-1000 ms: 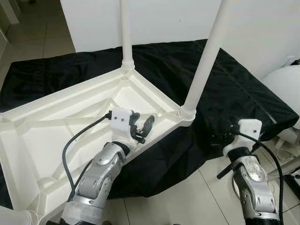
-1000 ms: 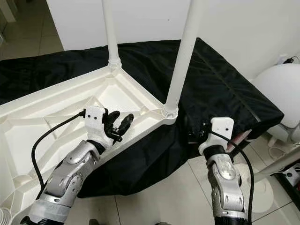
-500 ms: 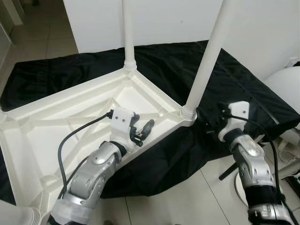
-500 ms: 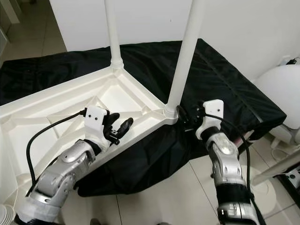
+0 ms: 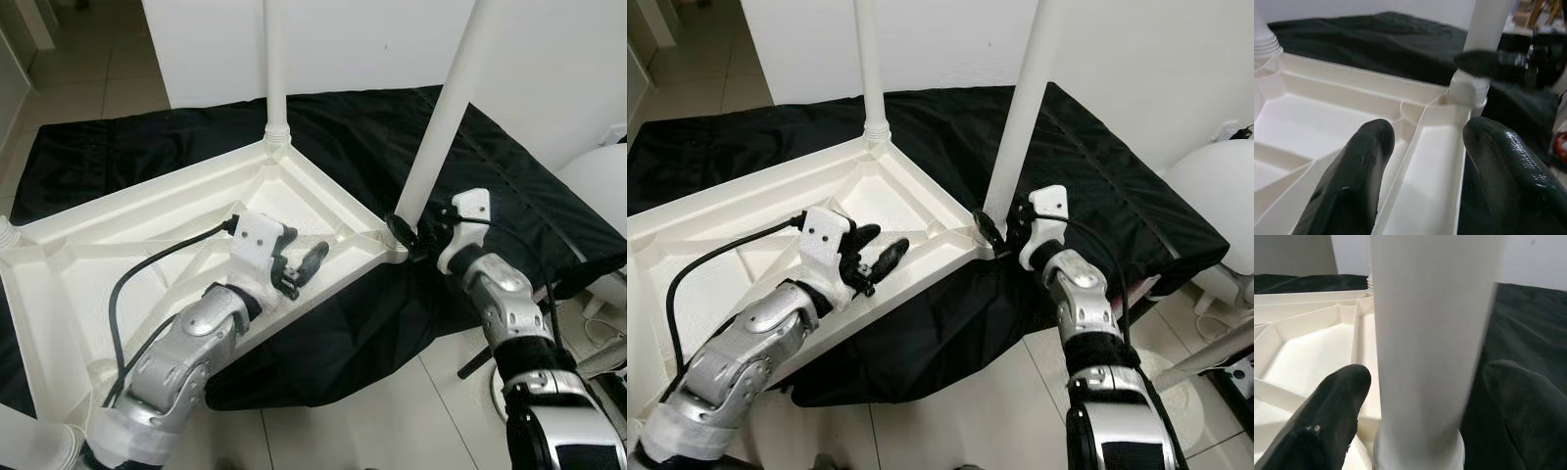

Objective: Building children table

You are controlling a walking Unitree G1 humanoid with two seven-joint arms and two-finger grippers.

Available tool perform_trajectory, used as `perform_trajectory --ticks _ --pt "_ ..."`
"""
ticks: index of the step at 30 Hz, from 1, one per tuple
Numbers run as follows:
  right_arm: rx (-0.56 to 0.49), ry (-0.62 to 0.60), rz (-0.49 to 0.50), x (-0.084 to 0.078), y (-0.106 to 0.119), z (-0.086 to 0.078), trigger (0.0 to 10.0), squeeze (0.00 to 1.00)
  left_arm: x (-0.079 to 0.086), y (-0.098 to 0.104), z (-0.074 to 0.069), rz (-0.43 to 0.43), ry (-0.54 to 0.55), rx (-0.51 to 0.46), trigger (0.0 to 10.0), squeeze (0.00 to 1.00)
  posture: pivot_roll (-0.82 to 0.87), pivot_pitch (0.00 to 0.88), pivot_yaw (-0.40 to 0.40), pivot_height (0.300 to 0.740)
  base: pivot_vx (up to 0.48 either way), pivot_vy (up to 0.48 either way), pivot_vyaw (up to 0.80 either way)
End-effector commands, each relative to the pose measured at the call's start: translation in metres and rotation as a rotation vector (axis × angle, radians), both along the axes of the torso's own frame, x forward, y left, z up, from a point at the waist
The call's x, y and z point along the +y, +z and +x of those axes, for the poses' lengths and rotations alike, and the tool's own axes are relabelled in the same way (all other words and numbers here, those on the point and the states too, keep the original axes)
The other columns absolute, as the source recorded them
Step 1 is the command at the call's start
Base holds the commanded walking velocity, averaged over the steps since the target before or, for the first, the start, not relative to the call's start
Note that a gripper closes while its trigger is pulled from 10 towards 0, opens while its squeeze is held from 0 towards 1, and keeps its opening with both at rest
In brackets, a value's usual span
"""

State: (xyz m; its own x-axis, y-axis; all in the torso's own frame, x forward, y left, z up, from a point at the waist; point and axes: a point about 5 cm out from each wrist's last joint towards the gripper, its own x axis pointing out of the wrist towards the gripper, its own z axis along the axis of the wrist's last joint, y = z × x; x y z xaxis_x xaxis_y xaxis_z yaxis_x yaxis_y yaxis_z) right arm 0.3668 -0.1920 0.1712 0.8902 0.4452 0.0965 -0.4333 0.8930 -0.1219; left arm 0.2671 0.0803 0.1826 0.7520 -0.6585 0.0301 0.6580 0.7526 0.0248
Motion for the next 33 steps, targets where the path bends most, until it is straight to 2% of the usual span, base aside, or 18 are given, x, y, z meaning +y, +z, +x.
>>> perform_trajectory --ticks 1,3,7,8,11,14,15,16,19,24,25,26,27,28,30,31,32,33 --pt "0.012 0.004 -0.024 -0.002 -0.003 0.001 10.0 0.0 -0.012 -0.002 -0.016 0.027 -0.325 0.013 10.0 0.0 0.02 0.079 -0.024 0.74 0.0 0.0 0.0" --pt "0.014 0.015 -0.022 -0.001 0.001 0.006 10.0 0.0 -0.011 -0.008 -0.024 0.086 -0.406 0.042 10.0 0.0 0.02 0.079 -0.024 0.74 0.0 0.0 0.0" --pt "0.011 0.021 -0.022 0.003 0.007 0.012 10.0 0.0 -0.007 -0.015 -0.026 0.166 -0.419 0.046 10.0 0.0 0.02 0.081 -0.018 0.74 0.0 0.0 0.0" --pt "0.011 0.025 -0.01 0.009 0.011 0.016 10.0 0.0 -0.004 -0.022 -0.023 0.236 -0.405 0.041 10.0 0.0 0.02 0.081 -0.018 0.74 0.0 0.0 0.0" --pt "0.005 0.014 -0.003 0.012 0.013 0.019 10.0 0.0 -0.001 -0.026 -0.022 0.285 -0.4 0.036 10.0 0.0 0.02 0.081 -0.018 0.74 0.0 0.0 0.0" --pt "0.006 -0.005 0.025 0.017 0.017 0.023 10.0 0.0 0.007 -0.04 -0.014 0.404 -0.331 0.046 10.0 0.0 0.01 0.083 -0.011 0.74 0.0 0.0 0.0" --pt "0.006 -0.005 0.025 0.017 0.017 0.023 10.0 0.0 0.007 -0.04 -0.014 0.404 -0.331 0.046 10.0 0.0 0.01 0.083 -0.011 0.74 0.0 0.0 0.0" --pt "0.01 -0.013 0.037 0.018 0.017 0.024 10.0 0.0 0.01 -0.046 -0.012 0.456 -0.314 0.044 10.0 0.0 0.01 0.083 -0.011 0.74 0.0 0.0 0.0" --pt "0.022 -0.046 0.032 0.016 0.017 0.026 10.0 0.0 0.016 -0.053 -0.011 0.532 -0.304 0.038 10.0 0.0 0.01 0.082 -0.011 0.74 0.0 0.0 0.0" --pt "0.042 0.014 0.039 0.015 0.012 0.023 10.0 0.0 0.024 -0.056 -0.011 0.566 -0.307 0.054 10.0 0.0 0.0 0.085 -0.009 0.74 0.0 0.0 0.0" --pt "0.045 0.037 0.056 0.015 0.011 0.022 4.1 0.0 0.025 -0.056 -0.012 0.568 -0.306 0.056 10.0 0.0 0.0 0.086 -0.007 0.74 0.0 0.0 0.0" --pt "0.045 0.037 0.056 0.015 0.011 0.022 4.1 0.0 0.025 -0.056 -0.012 0.568 -0.306 0.056 10.0 0.0 0.0 0.086 -0.007 0.74 0.0 0.0 0.0" --pt "0.048 0.041 0.062 0.014 0.009 0.021 0.0 0.0 0.026 -0.056 -0.011 0.573 -0.302 0.057 10.0 0.0 0.0 0.084 -0.01 0.74 0.0 0.0 0.0" --pt "0.049 0.032 0.065 0.011 0.006 0.019 2.0 0.0 0.028 -0.057 -0.009 0.59 -0.288 0.051 10.0 0.0 0.0 0.084 -0.01 0.74 0.0 0.0 0.0" --pt "0.049 0.024 0.065 0.009 0.004 0.018 2.0 0.0 0.03 -0.058 -0.007 0.601 -0.277 0.046 10.0 0.0 0.0 0.084 -0.01 0.74 0.0 0.0 0.0" --pt "0.048 0.013 0.059 0.007 0.001 0.016 0.6 0.0 0.033 -0.058 -0.003 0.617 -0.27 0.032 10.0 0.0 0.0 0.081 -0.012 0.74 0.0 0.0 0.0" --pt "0.047 0.007 0.055 0.004 -0.001 0.014 0.0 0.0 0.035 -0.058 0.0 0.63 -0.265 0.021 10.0 0.0 0.0 0.081 -0.012 0.74 0.0 0.0 0.0" --pt "0.047 0.007 0.055 0.004 -0.001 0.014 0.0 0.0 0.035 -0.058 0.0 0.63 -0.265 0.021 10.0 0.0 0.0 0.081 -0.012 0.74 0.0 0.0 0.0"
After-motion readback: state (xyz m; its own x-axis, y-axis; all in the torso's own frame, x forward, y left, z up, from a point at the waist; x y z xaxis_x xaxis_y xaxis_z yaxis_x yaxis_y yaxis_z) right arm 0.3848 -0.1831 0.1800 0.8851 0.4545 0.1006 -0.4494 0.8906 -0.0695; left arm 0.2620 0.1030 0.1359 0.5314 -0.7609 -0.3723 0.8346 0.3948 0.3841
